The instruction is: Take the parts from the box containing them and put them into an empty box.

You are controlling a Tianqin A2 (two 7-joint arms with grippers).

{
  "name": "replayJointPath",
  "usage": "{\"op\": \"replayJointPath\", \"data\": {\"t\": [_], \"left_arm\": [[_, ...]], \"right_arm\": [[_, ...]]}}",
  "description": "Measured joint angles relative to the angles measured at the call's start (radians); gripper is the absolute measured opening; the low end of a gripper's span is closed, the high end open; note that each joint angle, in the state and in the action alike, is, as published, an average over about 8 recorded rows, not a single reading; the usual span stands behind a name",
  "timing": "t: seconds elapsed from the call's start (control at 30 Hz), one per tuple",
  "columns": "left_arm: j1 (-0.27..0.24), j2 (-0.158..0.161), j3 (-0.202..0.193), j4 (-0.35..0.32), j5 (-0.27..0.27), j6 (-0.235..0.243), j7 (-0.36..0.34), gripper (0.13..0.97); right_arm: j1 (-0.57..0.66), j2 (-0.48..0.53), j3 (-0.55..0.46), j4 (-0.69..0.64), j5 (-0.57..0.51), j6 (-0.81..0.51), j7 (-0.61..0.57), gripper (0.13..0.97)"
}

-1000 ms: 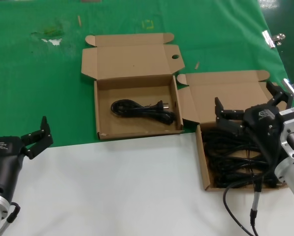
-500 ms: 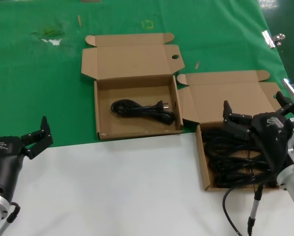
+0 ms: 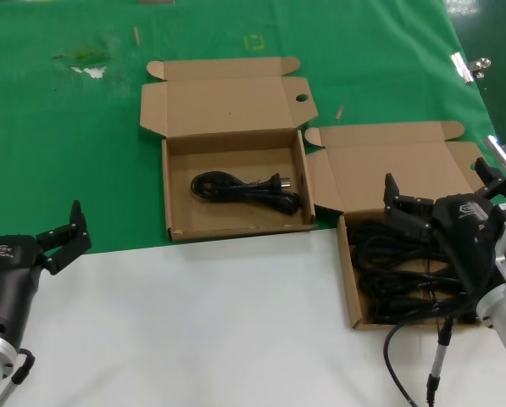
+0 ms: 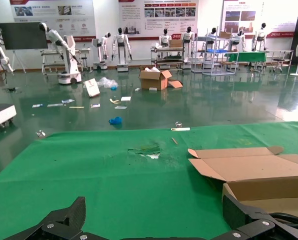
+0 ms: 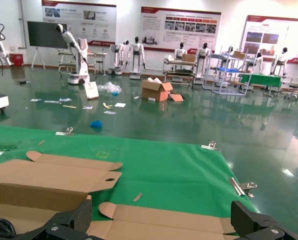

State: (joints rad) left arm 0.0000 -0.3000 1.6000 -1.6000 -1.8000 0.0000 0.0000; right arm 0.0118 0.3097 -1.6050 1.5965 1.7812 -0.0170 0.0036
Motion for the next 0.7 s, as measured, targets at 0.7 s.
{"op": "replayJointPath", "data": {"t": [0.7], "left_arm": [[0.000,0.000,0.000,0.000,0.000,0.000,0.000,0.966]], "right_arm": [[0.000,0.000,0.000,0.000,0.000,0.000,0.000,0.966]]}}
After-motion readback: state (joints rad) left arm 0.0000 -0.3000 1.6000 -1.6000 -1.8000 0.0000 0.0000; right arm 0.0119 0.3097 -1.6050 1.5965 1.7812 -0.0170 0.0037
